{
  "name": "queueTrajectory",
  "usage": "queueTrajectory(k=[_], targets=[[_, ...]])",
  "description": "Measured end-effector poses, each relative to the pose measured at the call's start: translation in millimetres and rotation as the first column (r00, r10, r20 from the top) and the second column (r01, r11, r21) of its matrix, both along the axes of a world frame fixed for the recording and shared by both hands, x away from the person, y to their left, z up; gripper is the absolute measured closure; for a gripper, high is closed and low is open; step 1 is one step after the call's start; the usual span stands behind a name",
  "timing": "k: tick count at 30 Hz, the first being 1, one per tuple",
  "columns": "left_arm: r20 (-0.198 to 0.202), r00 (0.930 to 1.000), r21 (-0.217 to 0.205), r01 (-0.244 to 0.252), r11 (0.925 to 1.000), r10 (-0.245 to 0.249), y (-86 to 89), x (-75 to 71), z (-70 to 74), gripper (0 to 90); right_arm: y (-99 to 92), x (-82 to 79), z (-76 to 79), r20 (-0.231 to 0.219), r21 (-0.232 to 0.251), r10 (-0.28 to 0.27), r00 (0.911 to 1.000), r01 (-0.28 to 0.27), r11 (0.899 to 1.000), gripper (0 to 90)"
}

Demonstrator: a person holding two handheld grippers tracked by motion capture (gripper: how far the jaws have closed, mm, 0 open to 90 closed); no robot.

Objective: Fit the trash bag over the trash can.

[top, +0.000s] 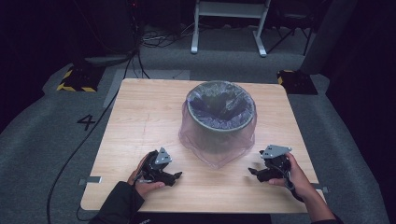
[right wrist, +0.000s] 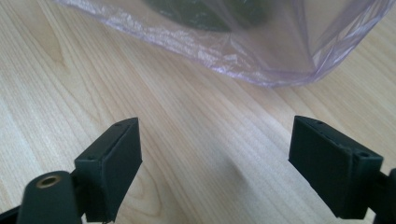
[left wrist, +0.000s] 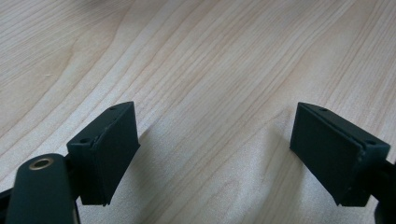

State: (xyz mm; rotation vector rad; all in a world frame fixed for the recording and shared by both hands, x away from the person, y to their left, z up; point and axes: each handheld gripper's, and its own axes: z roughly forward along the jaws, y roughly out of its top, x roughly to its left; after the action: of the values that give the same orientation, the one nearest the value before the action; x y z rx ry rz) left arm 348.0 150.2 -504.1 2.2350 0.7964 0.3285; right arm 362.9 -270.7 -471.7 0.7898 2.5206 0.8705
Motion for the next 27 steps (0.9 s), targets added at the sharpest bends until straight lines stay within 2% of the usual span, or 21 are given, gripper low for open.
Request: queueTrajectory(k=[9, 12, 16, 27], targets=[[0.001, 1.0000, 0.001, 0.001, 1.0000, -0.001, 0.0, 0.1, 0.0, 14.7, -4.7, -4.7, -8.7, -0.008, 0.017, -0.008, 0.9999, 0.008, 1.000, 16.9], [0.000, 1.0000, 0.000, 0.001, 1.0000, -0.001, 0.0, 0.1, 0.0, 14.8, -7.4, -6.9, -10.6, -0.020, 0.041, -0.007, 0.9998, 0.008, 0.999, 16.9], [0.001, 1.0000, -0.001, 0.000, 1.0000, 0.000, 0.0, 0.0, -0.1, 14.8, -10.9, -9.1, -13.4, -0.023, 0.041, -0.009, 0.9997, 0.010, 0.999, 16.9], [0.000, 1.0000, 0.000, 0.001, 1.0000, -0.001, 0.0, 0.1, 0.0, 14.7, -21.8, -16.2, -21.6, -0.006, 0.071, -0.011, 0.9999, 0.011, 0.997, 16.9]])
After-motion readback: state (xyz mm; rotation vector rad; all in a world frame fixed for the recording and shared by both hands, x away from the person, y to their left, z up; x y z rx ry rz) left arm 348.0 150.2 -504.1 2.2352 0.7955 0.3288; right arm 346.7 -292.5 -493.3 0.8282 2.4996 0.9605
